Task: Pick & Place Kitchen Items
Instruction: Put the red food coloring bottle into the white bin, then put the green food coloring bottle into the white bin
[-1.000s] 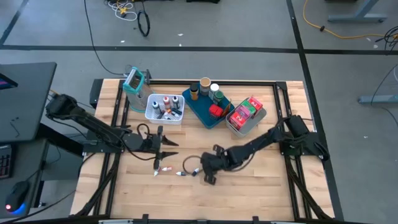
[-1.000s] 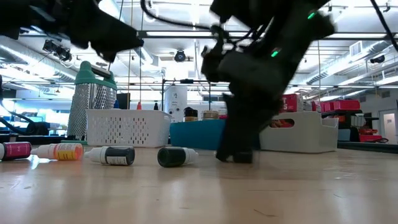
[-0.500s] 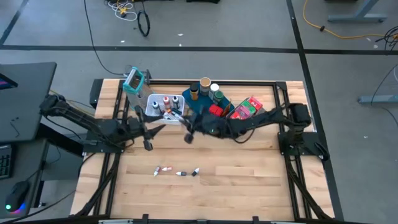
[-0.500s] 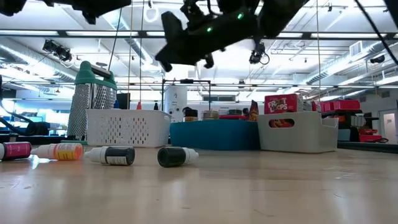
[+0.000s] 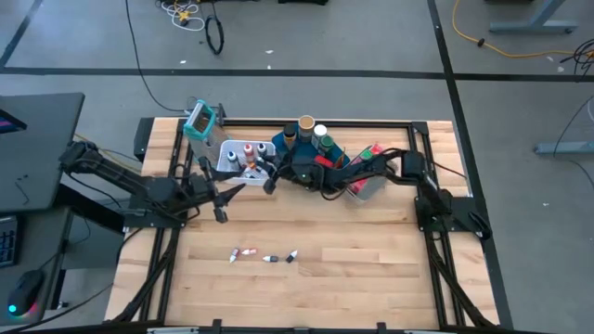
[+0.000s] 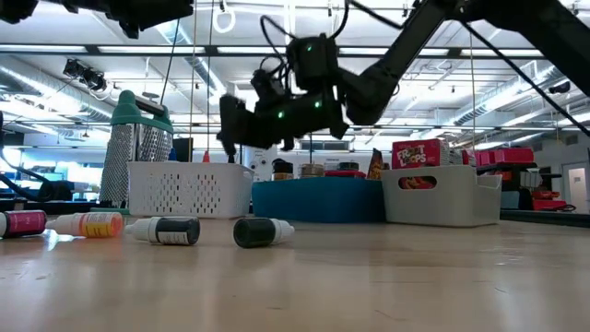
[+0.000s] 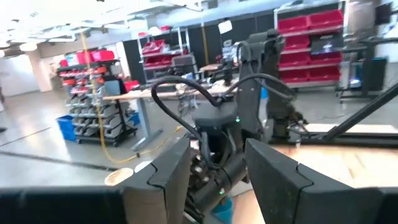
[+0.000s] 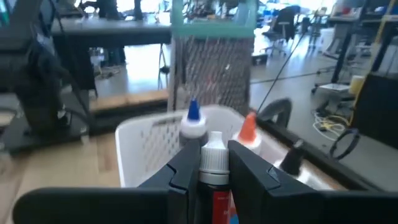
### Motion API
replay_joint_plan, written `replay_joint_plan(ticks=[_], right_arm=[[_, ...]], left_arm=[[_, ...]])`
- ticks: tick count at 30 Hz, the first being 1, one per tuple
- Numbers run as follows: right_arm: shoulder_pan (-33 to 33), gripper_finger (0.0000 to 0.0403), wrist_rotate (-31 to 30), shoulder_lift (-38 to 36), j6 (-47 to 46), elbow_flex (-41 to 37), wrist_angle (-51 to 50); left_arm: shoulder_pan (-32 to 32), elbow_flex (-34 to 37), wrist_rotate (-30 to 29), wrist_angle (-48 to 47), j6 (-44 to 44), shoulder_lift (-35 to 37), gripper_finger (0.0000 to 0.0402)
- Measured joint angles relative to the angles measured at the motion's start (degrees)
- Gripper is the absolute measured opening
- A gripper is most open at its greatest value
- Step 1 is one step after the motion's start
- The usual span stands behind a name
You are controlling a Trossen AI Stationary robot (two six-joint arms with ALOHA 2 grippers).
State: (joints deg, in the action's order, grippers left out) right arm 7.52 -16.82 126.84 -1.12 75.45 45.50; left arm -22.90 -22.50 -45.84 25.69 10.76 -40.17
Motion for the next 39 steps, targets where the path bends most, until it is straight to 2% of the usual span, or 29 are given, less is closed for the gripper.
replay_joint_plan(ticks=[5, 14, 19, 26, 32, 39], right_arm=[[0.68, 0.0090, 1.28, 2.34, -0.34, 0.45, -0.63], [0.83, 0.0177, 1.31, 2.30, 0.09, 0.60, -1.15], [0.56, 0.0202, 2.46, 2.03, 0.68, 0.60, -1.53], [-1.88, 0.0202, 16.24, -2.55, 3.11, 0.60, -5.51], [-5.21, 0.0197, 30.18, -6.92, 10.36, 0.62, -17.37], [-10.92, 0.0197, 36.39, -8.37, 10.87, 0.62, -32.38]], left_arm=[[0.00, 0.00, -1.11, -2.08, -0.34, -0.32, 0.0162], [0.00, 0.01, -1.56, -2.44, -0.04, -0.32, 0.0162], [0.00, 0.00, -1.54, -3.19, -0.27, -0.32, 0.0162], [0.00, 0.02, -1.54, -5.18, -1.02, -0.32, 0.0162], [0.00, 0.02, -1.54, -5.52, -1.11, -0.32, 0.0162], [0.00, 0.02, -1.54, -5.50, -1.11, -0.32, 0.0162]])
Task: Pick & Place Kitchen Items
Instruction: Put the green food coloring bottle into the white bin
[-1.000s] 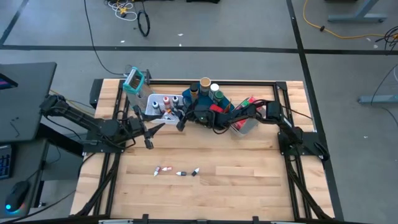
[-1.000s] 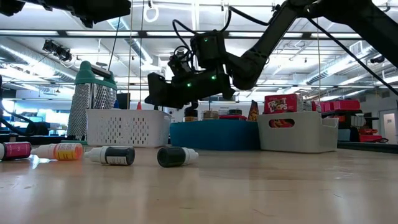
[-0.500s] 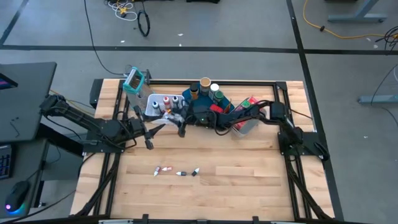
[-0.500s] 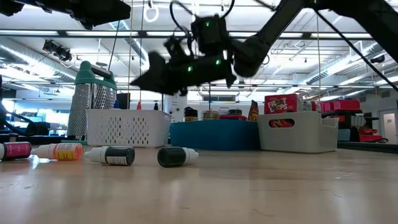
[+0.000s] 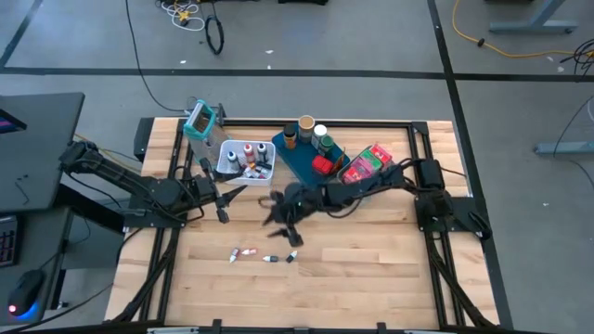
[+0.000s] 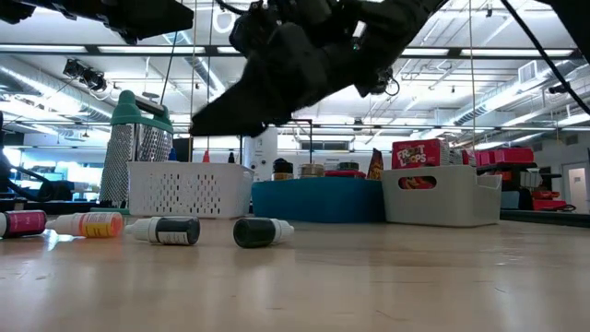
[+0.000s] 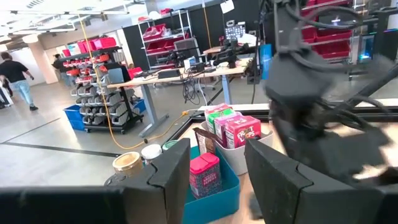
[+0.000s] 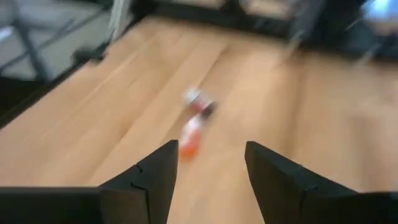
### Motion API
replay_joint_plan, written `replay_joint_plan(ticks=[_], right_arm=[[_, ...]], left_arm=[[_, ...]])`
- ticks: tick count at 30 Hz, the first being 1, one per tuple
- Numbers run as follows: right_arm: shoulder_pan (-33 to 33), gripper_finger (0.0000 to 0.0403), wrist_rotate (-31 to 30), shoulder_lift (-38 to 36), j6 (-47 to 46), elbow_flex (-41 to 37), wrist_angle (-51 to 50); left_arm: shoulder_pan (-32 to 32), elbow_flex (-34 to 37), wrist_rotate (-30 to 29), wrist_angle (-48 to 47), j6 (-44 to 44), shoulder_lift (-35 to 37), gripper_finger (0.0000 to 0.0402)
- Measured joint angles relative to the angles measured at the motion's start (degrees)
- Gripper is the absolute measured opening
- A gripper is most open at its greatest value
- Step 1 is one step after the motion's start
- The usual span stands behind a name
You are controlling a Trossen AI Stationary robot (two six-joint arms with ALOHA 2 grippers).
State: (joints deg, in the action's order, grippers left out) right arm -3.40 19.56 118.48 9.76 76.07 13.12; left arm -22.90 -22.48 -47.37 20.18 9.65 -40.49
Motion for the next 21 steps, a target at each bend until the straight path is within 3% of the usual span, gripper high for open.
replay_joint_plan(ticks=[11, 21], right_arm=[[-8.88, 0.0197, -0.80, 0.01, -0.51, 0.00, -14.65], [-10.94, 0.0196, -9.99, 0.03, -0.22, -7.16, -12.62]], left_arm=[[0.00, 0.00, 0.02, 0.00, -0.89, 0.00, 0.0162], [0.00, 0.00, 0.02, -0.21, -2.20, 0.00, 0.0162]])
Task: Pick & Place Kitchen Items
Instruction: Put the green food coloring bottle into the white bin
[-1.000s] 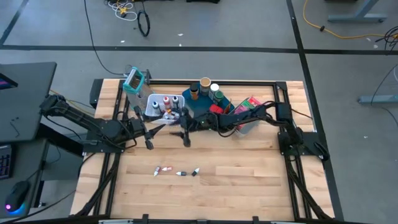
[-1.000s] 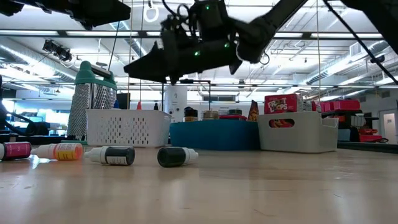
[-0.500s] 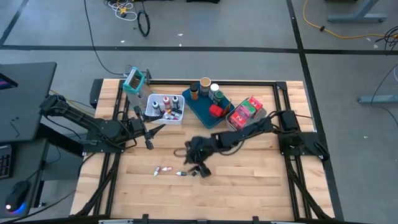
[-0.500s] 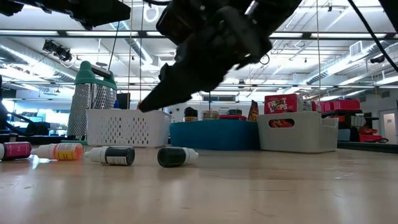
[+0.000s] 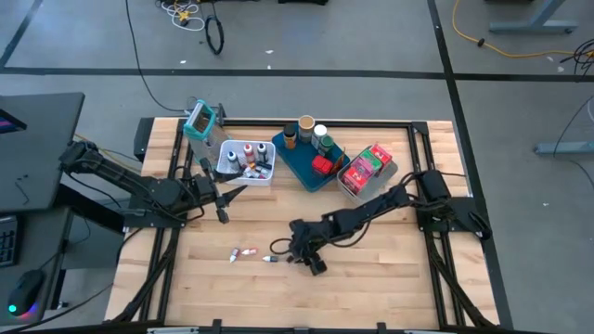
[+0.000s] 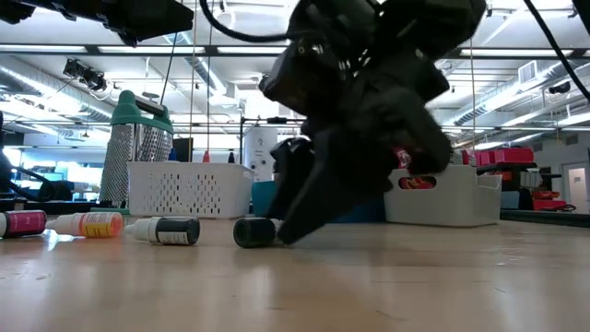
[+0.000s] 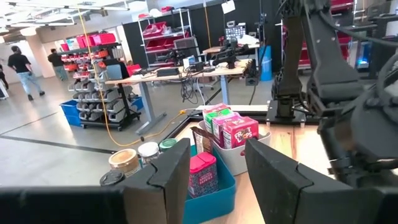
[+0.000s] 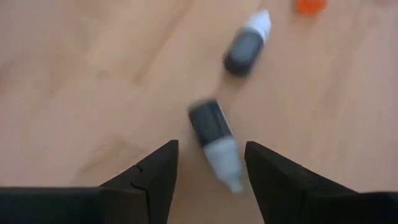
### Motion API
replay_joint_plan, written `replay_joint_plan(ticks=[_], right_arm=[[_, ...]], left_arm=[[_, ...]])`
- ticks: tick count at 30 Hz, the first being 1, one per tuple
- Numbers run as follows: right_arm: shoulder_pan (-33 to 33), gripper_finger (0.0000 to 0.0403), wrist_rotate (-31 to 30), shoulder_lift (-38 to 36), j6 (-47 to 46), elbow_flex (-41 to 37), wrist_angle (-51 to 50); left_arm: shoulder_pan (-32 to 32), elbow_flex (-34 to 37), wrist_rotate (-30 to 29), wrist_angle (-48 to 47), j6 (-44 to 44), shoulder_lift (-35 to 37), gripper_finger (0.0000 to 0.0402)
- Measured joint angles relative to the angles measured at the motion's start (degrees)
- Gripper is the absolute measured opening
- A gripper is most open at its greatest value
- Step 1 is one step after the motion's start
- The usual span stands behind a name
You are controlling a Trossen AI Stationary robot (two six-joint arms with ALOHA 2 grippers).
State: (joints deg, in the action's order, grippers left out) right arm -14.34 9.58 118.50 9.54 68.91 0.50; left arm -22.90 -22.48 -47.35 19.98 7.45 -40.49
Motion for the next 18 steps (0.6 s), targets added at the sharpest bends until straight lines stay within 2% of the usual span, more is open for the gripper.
replay_joint_plan(ticks=[5, 14, 18], right_arm=[[0.12, 0.0174, -1.51, 0.21, 2.24, -3.69, 6.56], [1.61, 0.0085, 6.89, 1.09, -1.80, -5.33, 12.81], [1.82, 0.0062, 5.47, 0.72, -1.76, -5.34, 15.87]], left_arm=[[0.00, 0.00, 0.99, -1.25, -1.77, 0.00, 0.0162], [0.00, 0.02, 1.07, -3.69, -5.22, 0.00, 0.0162], [0.00, 0.02, 1.07, -3.89, -5.31, 0.00, 0.0162]])
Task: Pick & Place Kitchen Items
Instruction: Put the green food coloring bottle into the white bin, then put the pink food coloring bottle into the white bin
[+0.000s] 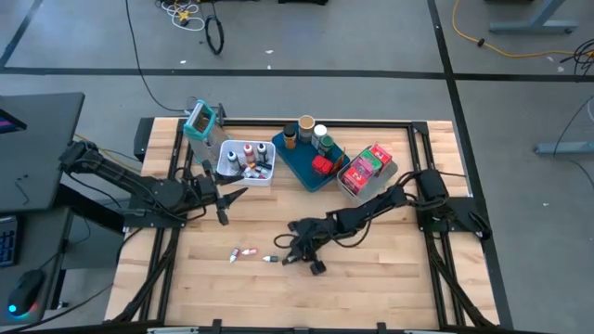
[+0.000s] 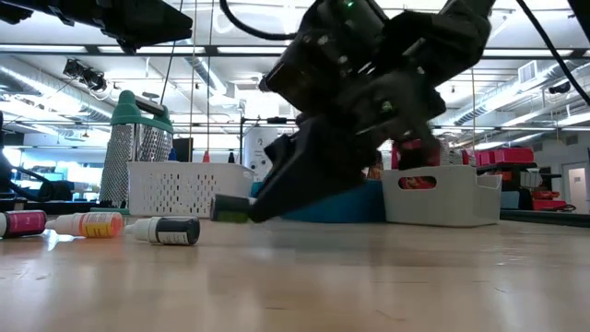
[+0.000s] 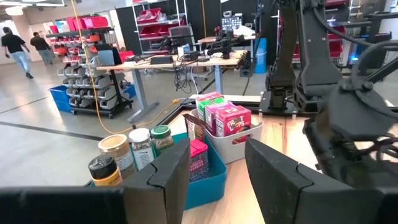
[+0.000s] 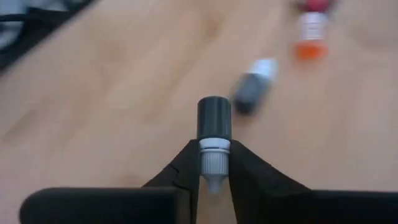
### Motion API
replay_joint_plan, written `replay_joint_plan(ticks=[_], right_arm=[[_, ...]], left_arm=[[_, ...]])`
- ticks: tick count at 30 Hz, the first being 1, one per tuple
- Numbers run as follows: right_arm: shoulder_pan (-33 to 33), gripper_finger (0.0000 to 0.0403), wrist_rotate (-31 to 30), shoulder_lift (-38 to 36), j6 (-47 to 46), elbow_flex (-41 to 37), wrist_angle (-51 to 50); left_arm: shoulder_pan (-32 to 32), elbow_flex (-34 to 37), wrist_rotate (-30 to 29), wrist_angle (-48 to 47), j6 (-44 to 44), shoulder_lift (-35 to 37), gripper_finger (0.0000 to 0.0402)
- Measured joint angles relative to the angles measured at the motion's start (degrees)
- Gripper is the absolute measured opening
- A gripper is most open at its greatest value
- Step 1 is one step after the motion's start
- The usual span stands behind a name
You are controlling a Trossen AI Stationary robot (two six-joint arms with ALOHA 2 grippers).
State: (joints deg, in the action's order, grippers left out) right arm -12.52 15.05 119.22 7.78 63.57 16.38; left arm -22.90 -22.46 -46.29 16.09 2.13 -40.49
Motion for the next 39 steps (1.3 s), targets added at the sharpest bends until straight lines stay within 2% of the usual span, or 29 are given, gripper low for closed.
replay_joint_plan(ticks=[7, 10, 12, 14, 18, 22, 26, 32, 36, 39], right_arm=[[5.08, 0.0073, -13.90, -5.85, 2.80, 0.09, 2.92], [8.18, 0.0071, -22.19, -7.88, 4.61, 0.15, 8.28], [10.77, 0.0069, -25.63, -8.18, 5.45, 0.15, 14.41], [13.45, 0.0069, -25.43, -7.87, 4.54, 0.15, 20.88], [17.87, 0.0073, -19.54, -4.47, -3.22, 0.67, 31.48], [20.79, 0.0073, -19.86, -0.52, -3.88, 4.14, 31.42], [22.73, 0.0074, -20.39, 3.56, -3.84, 8.98, 25.30], [23.52, 0.0100, -21.95, 4.83, -1.25, 11.76, 18.48], [23.59, 0.0139, -21.66, 4.87, -1.28, 11.74, 18.90], [23.59, 0.0164, -21.66, 4.87, -1.30, 11.74, 18.58]], left_arm=[[0.00, 0.00, -0.02, -0.36, 0.04, 0.00, 0.0162], [0.00, 0.00, -0.02, -0.43, 0.14, 0.00, 0.0162], [0.00, 0.00, -0.02, -0.43, 0.17, 0.00, 0.0162], [0.00, 0.00, -0.02, -0.40, 0.30, 0.00, 0.0162], [0.00, 0.00, 0.00, -0.38, 1.57, 0.00, 0.0162], [0.00, 0.00, 0.01, -0.38, 1.55, -0.02, 0.0162], [0.02, 0.00, 1.55, -0.78, 1.27, 0.00, 0.0162], [0.00, 0.00, 11.22, -7.91, -2.64, 0.00, 0.0162], [0.00, 0.16, 18.61, -18.23, -12.20, 0.00, 0.0162], [0.00, 1.83, 23.66, -22.46, -21.78, 0.00, 0.0162]])
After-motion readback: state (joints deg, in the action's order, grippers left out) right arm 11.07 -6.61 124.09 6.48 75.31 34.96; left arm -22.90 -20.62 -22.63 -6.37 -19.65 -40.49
